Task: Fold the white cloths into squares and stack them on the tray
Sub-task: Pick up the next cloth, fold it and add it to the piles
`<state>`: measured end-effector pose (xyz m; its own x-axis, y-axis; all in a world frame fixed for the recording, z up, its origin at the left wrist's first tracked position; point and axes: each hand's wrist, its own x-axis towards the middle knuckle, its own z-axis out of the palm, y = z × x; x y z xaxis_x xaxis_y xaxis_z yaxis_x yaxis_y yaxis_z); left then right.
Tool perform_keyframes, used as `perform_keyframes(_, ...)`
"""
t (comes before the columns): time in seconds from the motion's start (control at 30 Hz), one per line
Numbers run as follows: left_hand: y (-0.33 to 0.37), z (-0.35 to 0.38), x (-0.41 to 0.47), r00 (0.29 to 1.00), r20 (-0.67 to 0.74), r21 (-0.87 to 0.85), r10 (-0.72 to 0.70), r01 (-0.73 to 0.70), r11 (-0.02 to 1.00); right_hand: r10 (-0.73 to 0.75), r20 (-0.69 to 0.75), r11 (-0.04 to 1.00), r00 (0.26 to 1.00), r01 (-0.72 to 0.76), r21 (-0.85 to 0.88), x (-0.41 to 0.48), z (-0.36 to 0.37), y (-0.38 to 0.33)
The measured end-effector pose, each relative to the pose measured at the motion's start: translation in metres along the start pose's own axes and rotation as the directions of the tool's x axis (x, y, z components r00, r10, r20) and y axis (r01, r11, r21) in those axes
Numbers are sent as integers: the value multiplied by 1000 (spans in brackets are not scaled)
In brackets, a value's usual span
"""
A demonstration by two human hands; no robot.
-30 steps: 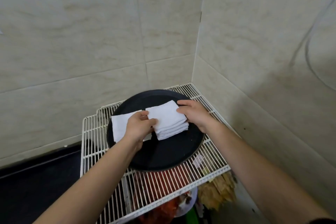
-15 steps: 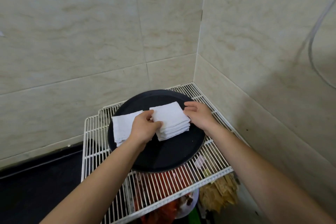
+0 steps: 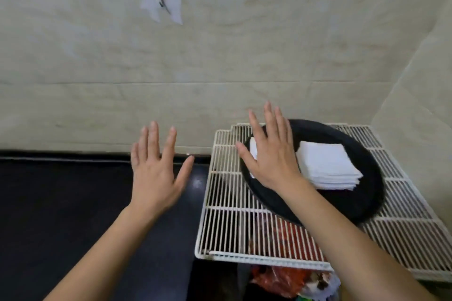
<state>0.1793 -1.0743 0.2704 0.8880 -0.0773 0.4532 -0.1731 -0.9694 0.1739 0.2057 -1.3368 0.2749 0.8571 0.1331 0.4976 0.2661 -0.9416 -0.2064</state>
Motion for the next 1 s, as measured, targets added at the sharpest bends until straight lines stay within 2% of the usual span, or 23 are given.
perform_keyframes(0.1,-67,-11,-42,985,47,108,-166,161,981,-155,81,987,985,151,48,2,42,-70)
perform_keyframes(0.23,-139,-36,-79,966,60,197,-252,236,952,-234,138,972,962,227,59,-1,76,-154)
perform_keyframes(0.47,-310,-105,-149,916,-65,289,-396,397,871,-396,122,917,910,385,105,8,131,-348)
perform_keyframes(0.6,-425,-150,-192,912,-81,371,-401,401,837,-421,149,905,895,404,135,3,170,-477)
perform_keyframes(0.77,-538,-202,-237,882,-104,440,-461,456,774,-548,175,835,818,523,172,4,204,-617)
perform_keyframes(1.0,-645,-228,-269,843,-105,502,-527,503,704,-627,195,776,754,584,238,5,258,-737)
